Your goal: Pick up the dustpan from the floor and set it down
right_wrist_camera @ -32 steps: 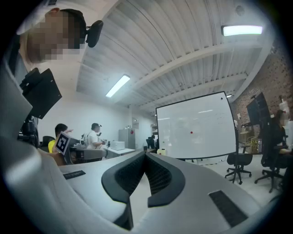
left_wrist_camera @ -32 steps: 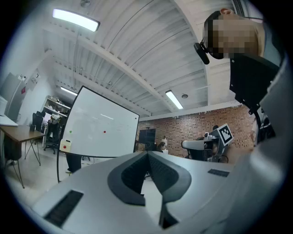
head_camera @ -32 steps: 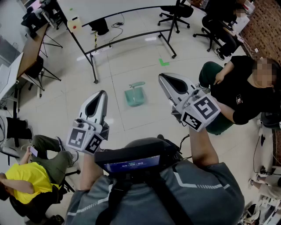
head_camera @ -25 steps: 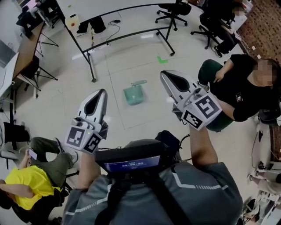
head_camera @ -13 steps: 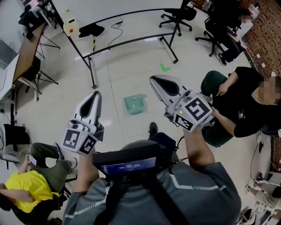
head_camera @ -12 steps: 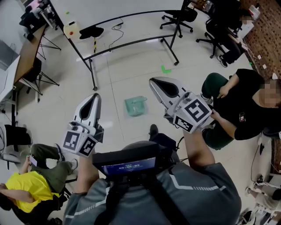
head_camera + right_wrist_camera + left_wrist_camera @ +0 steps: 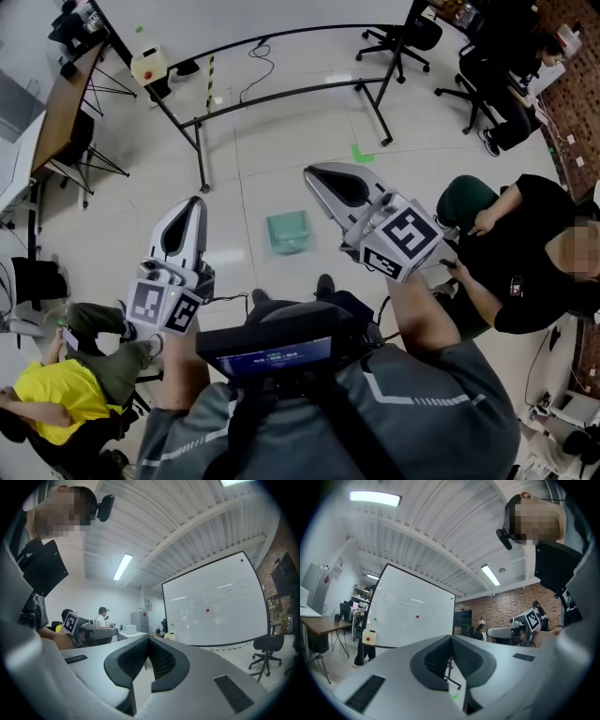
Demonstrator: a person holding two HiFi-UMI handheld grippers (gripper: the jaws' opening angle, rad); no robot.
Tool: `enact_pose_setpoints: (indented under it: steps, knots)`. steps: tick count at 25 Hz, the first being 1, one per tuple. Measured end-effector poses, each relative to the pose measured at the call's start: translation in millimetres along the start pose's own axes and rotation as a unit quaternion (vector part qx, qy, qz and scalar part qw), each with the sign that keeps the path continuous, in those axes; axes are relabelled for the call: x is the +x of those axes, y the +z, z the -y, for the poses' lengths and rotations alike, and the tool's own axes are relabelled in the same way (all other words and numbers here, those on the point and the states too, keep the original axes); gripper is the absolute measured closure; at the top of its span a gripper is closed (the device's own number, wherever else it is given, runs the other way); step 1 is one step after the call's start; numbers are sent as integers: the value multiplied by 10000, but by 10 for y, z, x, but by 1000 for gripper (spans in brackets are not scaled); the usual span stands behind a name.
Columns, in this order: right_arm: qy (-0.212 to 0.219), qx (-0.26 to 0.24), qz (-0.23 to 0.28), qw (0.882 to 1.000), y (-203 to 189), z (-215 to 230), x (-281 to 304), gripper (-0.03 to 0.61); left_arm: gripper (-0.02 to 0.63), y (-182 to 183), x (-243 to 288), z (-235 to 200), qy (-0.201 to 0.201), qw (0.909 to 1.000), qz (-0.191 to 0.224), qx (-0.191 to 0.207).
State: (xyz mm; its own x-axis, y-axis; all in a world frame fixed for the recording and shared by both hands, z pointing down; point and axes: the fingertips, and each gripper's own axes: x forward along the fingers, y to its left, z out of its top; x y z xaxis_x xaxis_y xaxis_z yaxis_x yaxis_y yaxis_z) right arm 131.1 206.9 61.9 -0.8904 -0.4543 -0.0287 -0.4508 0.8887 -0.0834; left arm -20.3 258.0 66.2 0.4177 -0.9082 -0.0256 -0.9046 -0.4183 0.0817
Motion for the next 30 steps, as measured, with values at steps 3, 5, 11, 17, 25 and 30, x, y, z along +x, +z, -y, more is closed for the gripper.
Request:
enact_pose_setpoints:
  steps: [3,5,11,17,25,30]
  knots:
    - [-148,-80,-59,9998,-55,-35,201,548,578,-31,-72,-240,-115,9999,-41,-34]
    - [-382,-5,-67,9992,-72,-36,332,548,578,-1,-123,-408,-241,9997,-66,-54]
    - [-556,-73,59,9984,86,-96,519,548,578,179,-135,-627,-410,9991,81,-43]
    - [-432,-321,1,9985,127,-188,586,548,578,124,-145,-753,-288,9995,114,-110]
    - [-24,-543,-89,9985,-55,-164,520,548,578,-50,-36,-721,-234,9997,46,-96]
    - [379,-502,-662,9958,-590,-206,571,514,578,-506,25,-655,-282,9984,-362,-342]
